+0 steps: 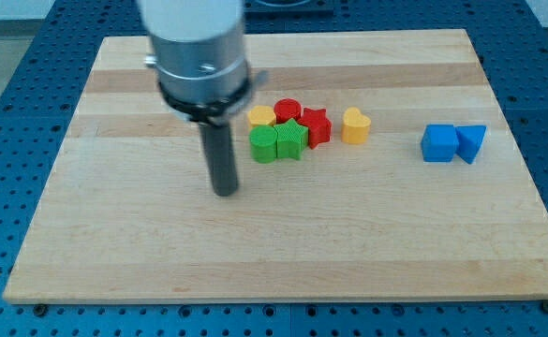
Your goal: Move the red circle and hexagon above the red star
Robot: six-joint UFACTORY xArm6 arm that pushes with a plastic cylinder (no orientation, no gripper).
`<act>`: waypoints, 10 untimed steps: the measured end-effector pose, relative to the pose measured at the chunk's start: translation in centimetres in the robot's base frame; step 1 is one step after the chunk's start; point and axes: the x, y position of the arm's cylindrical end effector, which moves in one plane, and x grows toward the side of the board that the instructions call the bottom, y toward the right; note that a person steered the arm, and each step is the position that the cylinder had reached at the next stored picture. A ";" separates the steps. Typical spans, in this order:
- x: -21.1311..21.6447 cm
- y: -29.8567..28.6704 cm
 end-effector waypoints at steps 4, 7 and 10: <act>-6.6 -1.0; -8.6 4.8; -15.6 9.1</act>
